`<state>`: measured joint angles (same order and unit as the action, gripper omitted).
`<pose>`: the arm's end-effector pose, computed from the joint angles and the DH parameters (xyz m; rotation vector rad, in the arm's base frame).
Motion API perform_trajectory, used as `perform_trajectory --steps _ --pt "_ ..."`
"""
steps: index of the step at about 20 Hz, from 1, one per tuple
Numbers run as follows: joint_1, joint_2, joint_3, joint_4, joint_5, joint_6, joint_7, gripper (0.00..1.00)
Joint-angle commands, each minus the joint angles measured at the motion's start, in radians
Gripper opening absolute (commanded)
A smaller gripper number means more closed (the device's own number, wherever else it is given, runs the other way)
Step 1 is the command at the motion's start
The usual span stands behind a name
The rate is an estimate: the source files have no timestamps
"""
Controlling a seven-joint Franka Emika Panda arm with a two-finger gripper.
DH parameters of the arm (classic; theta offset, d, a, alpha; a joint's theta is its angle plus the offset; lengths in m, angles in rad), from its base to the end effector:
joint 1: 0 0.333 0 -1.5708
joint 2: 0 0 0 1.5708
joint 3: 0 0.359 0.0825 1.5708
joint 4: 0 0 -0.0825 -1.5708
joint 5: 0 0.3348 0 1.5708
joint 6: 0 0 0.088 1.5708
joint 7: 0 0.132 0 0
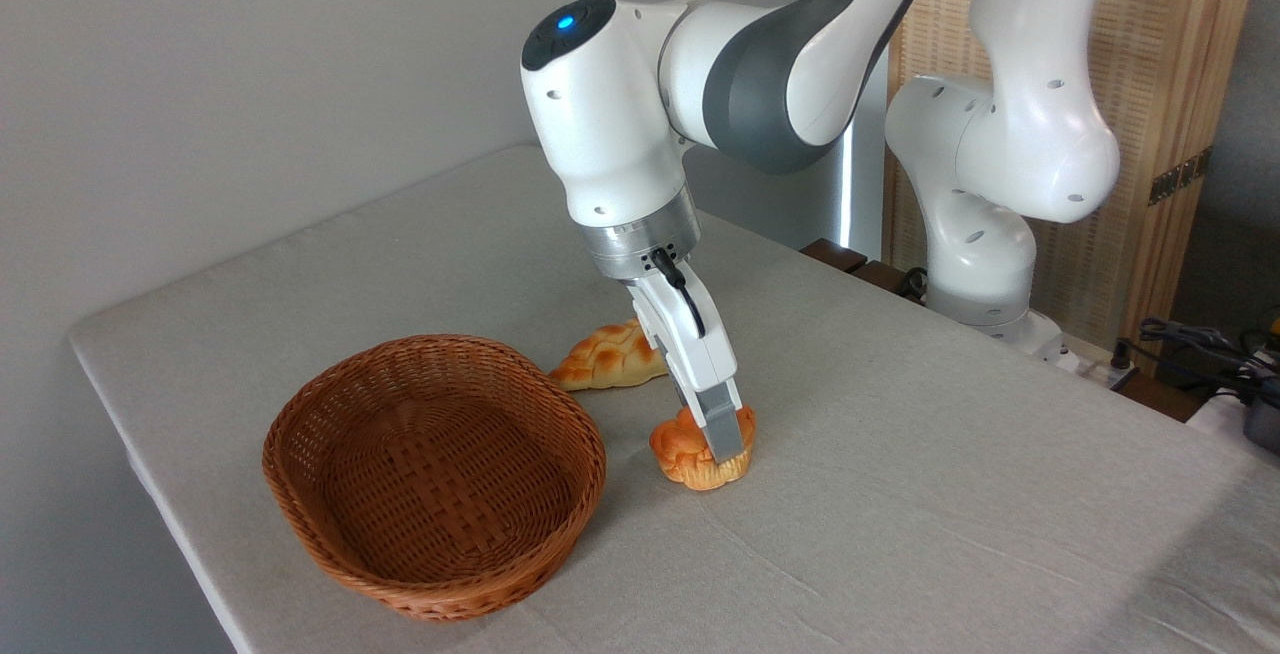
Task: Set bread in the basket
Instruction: 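Close the gripper on the round golden bun and lift it, then carry the bun over the wicker basket and lower it inside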
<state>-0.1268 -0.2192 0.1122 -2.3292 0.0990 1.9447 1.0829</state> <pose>0.3977 0.0051 0.4552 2.6057 -1.6813 -0.2732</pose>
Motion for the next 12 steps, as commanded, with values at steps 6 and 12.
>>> perform_trajectory --steps 6,12 --pt "-0.008 -0.005 0.015 0.065 -0.002 -0.062 0.028 0.22" --pt "-0.016 -0.002 0.015 0.258 -0.013 -0.231 0.038 0.24"
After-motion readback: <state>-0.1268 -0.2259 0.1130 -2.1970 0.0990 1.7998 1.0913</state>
